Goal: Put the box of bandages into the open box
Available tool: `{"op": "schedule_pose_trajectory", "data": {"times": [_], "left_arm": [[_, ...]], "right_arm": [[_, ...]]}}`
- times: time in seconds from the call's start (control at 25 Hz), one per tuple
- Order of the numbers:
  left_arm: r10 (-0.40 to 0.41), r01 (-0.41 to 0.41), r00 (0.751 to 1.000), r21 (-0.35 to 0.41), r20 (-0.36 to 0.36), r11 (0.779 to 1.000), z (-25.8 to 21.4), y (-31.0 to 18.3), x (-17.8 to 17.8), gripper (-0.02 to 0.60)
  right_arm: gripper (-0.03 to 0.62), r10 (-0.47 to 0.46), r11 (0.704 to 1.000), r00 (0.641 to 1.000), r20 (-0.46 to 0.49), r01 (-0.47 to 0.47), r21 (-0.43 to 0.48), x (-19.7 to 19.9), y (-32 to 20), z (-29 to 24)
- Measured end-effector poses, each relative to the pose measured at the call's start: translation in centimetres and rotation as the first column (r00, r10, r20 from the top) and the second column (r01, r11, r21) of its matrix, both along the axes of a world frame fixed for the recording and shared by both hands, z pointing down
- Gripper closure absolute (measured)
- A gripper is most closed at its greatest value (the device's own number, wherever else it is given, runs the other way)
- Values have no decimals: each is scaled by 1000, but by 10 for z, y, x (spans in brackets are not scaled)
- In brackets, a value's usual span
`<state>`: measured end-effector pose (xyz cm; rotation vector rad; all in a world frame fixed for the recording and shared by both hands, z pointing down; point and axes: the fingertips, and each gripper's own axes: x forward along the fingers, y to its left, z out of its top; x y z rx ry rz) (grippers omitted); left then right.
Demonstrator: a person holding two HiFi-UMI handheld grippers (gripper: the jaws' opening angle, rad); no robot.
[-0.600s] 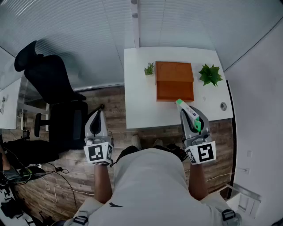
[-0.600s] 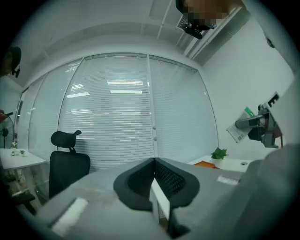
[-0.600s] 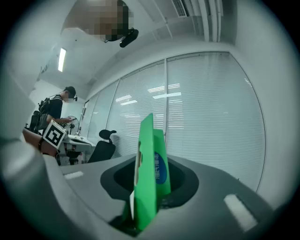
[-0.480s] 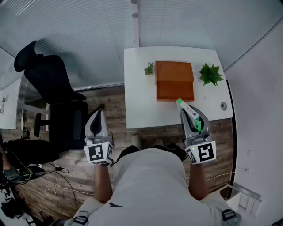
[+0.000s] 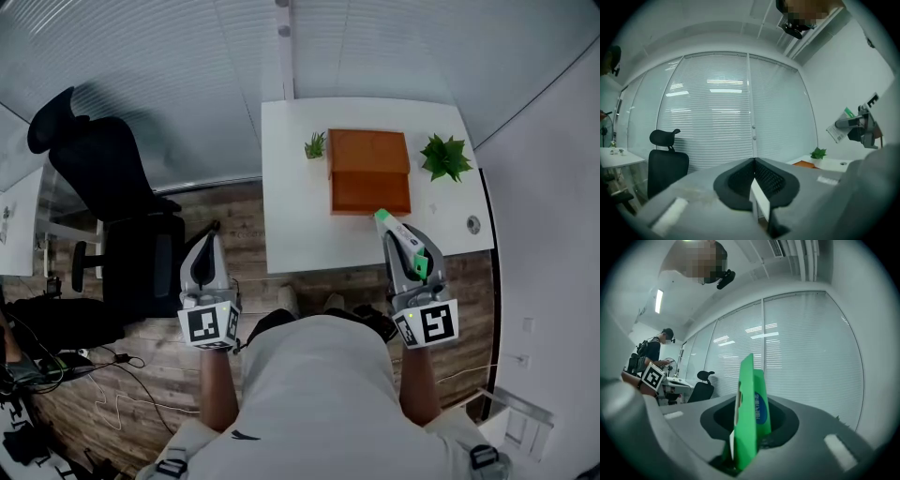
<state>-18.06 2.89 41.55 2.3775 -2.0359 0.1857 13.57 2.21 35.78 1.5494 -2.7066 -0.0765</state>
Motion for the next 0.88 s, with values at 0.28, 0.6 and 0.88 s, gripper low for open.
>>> {"op": "schedule_pose_trajectory", "data": {"times": [0.28, 0.6, 0.88], "left_arm": [[-9, 9, 1000, -2, -6, 1000, 2, 1, 1, 575], [-19, 19, 1000, -2, -5, 1000, 3, -3, 1, 575], [-28, 28, 1000, -3, -4, 1000, 3, -8, -2, 575]], "right_arm": [[497, 1, 1000, 1000, 11, -1, -16, 3, -3, 3], [497, -1, 999, 1000, 0, 1, -45, 6, -18, 20], [497, 13, 995, 1000, -7, -14, -99, 18, -45, 48]]}}
